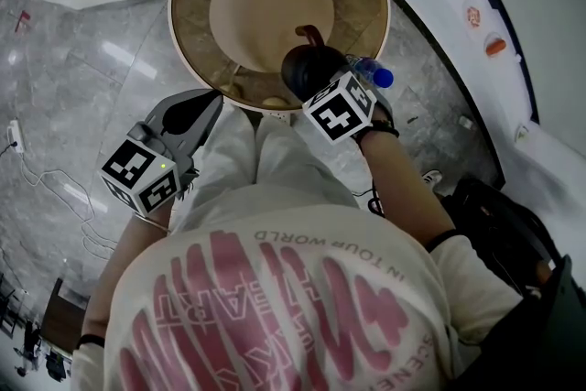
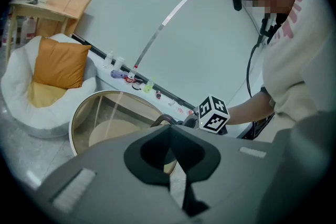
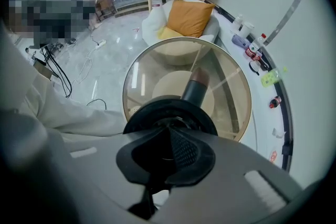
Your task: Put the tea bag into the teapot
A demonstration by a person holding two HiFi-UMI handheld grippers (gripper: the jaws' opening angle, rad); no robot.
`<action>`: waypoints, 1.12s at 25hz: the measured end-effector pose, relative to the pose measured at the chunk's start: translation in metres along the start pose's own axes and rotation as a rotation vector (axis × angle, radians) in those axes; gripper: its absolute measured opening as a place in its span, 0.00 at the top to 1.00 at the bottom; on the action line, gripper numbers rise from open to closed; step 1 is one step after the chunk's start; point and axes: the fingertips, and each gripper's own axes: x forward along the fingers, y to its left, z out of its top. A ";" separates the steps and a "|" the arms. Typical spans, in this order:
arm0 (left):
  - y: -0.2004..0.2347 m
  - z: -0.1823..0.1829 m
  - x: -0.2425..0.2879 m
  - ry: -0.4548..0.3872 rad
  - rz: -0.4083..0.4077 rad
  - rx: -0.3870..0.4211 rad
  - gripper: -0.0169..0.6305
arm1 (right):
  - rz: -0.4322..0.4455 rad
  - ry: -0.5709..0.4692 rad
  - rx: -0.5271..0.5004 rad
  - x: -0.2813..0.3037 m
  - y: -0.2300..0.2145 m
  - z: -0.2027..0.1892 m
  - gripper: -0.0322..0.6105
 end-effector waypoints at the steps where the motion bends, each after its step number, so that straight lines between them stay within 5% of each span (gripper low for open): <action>1: 0.001 0.000 -0.001 -0.003 0.001 0.000 0.95 | 0.001 0.000 0.010 -0.001 0.000 0.000 0.94; 9: -0.001 -0.001 0.003 -0.003 -0.012 0.007 0.95 | 0.003 -0.023 0.062 -0.012 -0.004 0.000 0.80; 17: -0.010 0.002 0.010 0.004 -0.034 0.029 0.95 | -0.027 -0.087 0.128 -0.029 -0.012 -0.001 0.80; 20: -0.012 0.004 0.011 0.005 -0.041 0.040 0.95 | -0.031 -0.127 0.188 -0.037 -0.016 -0.001 0.82; 23: -0.018 0.004 0.011 0.008 -0.049 0.055 0.95 | -0.037 -0.179 0.271 -0.047 -0.019 -0.003 0.94; 28: -0.029 0.006 0.009 0.017 -0.063 0.077 0.95 | -0.021 -0.246 0.343 -0.070 -0.019 -0.005 0.94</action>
